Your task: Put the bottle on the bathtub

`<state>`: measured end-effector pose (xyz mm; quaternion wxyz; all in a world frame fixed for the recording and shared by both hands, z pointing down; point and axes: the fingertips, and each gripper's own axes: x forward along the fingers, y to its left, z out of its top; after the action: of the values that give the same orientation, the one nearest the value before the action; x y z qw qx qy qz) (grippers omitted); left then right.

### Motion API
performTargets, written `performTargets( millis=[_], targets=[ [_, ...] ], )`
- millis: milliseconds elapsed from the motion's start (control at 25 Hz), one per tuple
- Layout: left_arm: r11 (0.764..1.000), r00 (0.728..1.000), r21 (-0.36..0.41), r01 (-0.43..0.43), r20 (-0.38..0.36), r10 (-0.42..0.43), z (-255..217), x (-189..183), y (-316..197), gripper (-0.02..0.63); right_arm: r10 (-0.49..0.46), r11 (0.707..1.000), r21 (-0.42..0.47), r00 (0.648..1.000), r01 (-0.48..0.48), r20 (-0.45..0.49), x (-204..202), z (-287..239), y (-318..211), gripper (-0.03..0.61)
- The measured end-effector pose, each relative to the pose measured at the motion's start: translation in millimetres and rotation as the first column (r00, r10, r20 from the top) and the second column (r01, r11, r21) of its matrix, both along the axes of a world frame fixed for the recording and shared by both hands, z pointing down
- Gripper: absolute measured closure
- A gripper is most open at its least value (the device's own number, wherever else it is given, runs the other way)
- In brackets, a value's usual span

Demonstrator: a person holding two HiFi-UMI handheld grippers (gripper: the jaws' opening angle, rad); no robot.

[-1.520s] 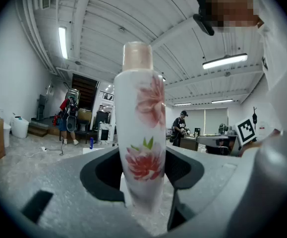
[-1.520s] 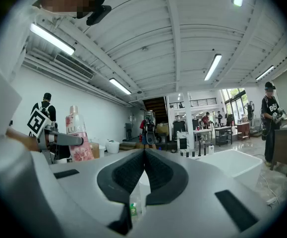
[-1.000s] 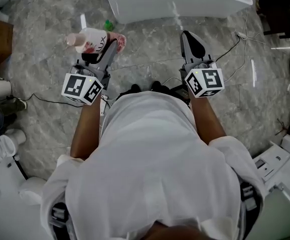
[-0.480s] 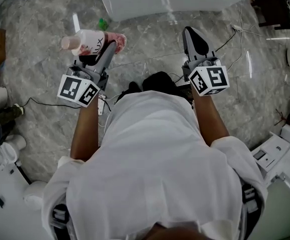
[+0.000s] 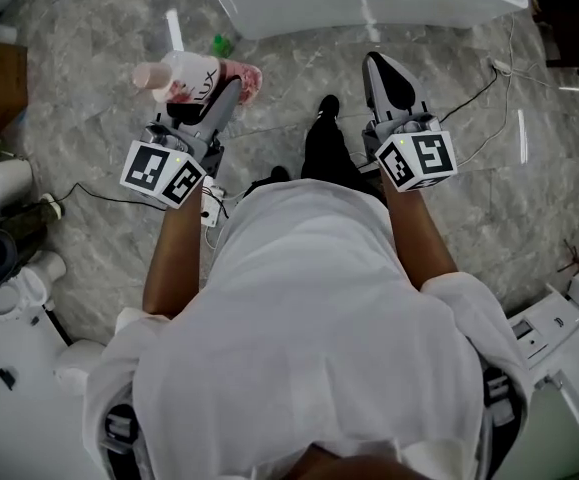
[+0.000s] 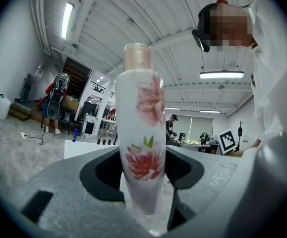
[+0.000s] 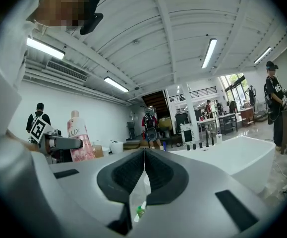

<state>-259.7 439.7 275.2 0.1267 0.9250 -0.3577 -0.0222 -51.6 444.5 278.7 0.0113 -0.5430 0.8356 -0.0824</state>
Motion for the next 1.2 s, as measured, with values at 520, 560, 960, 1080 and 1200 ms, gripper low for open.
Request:
performTargets(
  millis=[520,560,960,1080,1200],
  targets=[
    [0.996,0.996,-0.023,0.089,-0.011,-0.089,-18.7,78.4,-174.5,0.379,-0.069,0.997,0.042,0.997,0.070,-0.035,92.4,-14.7,-173.8,0.565],
    [0.995,0.995,-0.021,0.095,-0.011,-0.095,-21.7,82.0,-183.6,0.379,-0.071,0.997,0.041,0.997,0.072,-0.030,98.9,-15.9,-183.2,0.565],
    [0.988,0.988,-0.012,0.155,-0.016,-0.156,-36.7,103.0,-249.6,0.379,-0.087,0.996,0.026,0.996,0.087,0.021,141.3,-9.0,-247.8,0.565],
    [0.987,0.986,-0.010,0.163,-0.019,-0.163,-39.8,106.8,-267.5,0.379,-0.104,0.995,0.011,0.994,0.104,0.022,143.8,-3.6,-259.3,0.565],
    [0.985,0.985,-0.008,0.171,-0.013,-0.172,-38.0,103.7,-287.8,0.379,-0.120,0.993,-0.003,0.993,0.120,0.019,142.4,1.8,-276.3,0.565]
  ],
)
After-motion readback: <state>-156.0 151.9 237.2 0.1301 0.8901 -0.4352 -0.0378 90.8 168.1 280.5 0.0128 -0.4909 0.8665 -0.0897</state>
